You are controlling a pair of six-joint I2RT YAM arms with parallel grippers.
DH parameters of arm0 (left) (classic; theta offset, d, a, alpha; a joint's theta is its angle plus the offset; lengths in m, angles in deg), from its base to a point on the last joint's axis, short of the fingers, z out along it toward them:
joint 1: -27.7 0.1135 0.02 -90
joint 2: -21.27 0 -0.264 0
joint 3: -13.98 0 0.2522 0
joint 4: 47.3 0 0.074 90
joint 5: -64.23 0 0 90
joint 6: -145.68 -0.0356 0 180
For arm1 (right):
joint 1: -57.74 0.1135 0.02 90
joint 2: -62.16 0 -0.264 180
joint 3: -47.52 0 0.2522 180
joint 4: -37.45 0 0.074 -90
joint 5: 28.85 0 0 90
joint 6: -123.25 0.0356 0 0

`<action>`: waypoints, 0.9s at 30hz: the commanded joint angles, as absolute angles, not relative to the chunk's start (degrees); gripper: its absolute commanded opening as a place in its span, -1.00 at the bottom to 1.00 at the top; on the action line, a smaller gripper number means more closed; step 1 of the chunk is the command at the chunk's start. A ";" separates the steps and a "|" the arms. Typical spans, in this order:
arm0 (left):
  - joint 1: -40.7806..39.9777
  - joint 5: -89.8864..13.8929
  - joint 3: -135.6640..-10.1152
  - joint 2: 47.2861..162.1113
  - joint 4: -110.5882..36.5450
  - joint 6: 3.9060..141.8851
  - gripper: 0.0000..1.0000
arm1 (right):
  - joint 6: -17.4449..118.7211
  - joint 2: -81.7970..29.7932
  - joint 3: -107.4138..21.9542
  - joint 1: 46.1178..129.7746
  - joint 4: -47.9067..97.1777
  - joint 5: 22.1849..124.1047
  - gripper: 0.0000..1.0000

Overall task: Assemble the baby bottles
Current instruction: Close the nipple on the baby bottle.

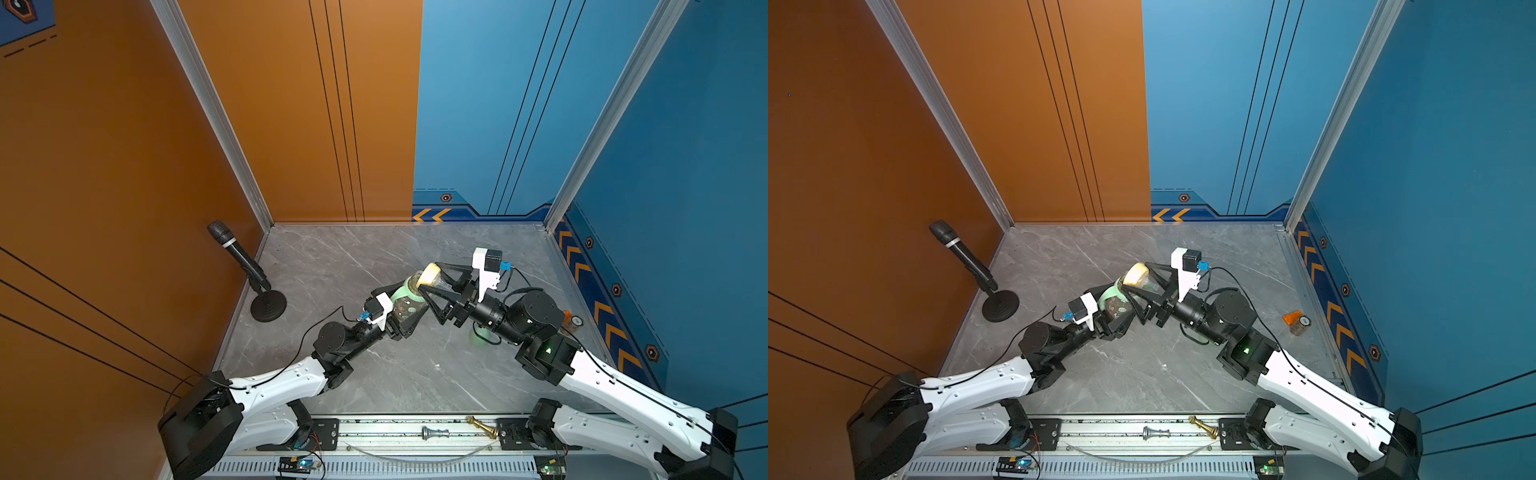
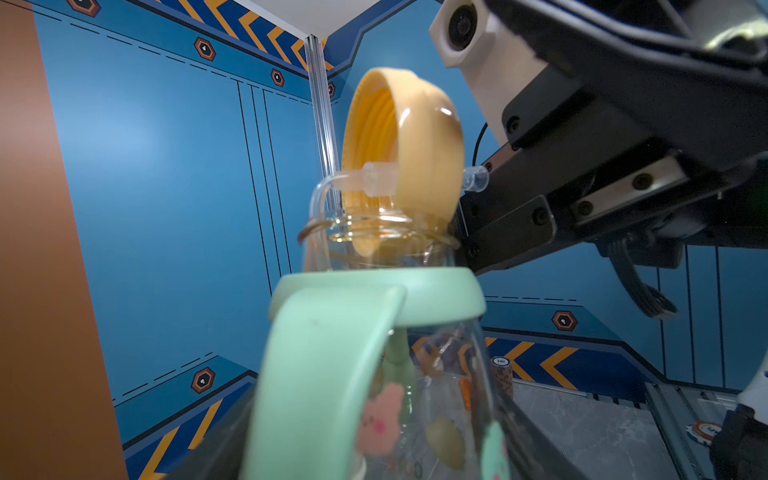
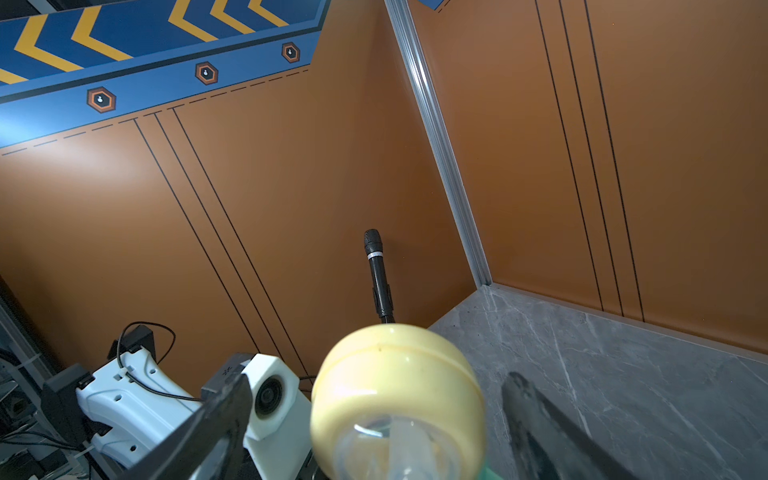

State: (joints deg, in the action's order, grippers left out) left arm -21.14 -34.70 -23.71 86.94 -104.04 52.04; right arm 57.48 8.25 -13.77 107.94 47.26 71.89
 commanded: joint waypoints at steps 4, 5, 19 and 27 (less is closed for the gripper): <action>-21.78 -32.98 -25.31 86.78 -105.87 51.37 -0.33 | 57.86 8.64 -15.55 106.82 44.49 70.69 0.76; -21.78 -33.03 -25.35 86.83 -105.87 51.37 -0.33 | 58.03 8.72 -15.60 106.62 44.35 70.70 0.72; -21.56 -33.98 -25.70 86.75 -103.18 50.02 -0.34 | 54.70 8.68 -22.75 105.87 30.11 72.04 0.13; -21.04 -37.75 -26.12 85.60 -99.62 49.70 -0.34 | 49.82 5.56 -33.47 100.84 9.25 81.28 0.07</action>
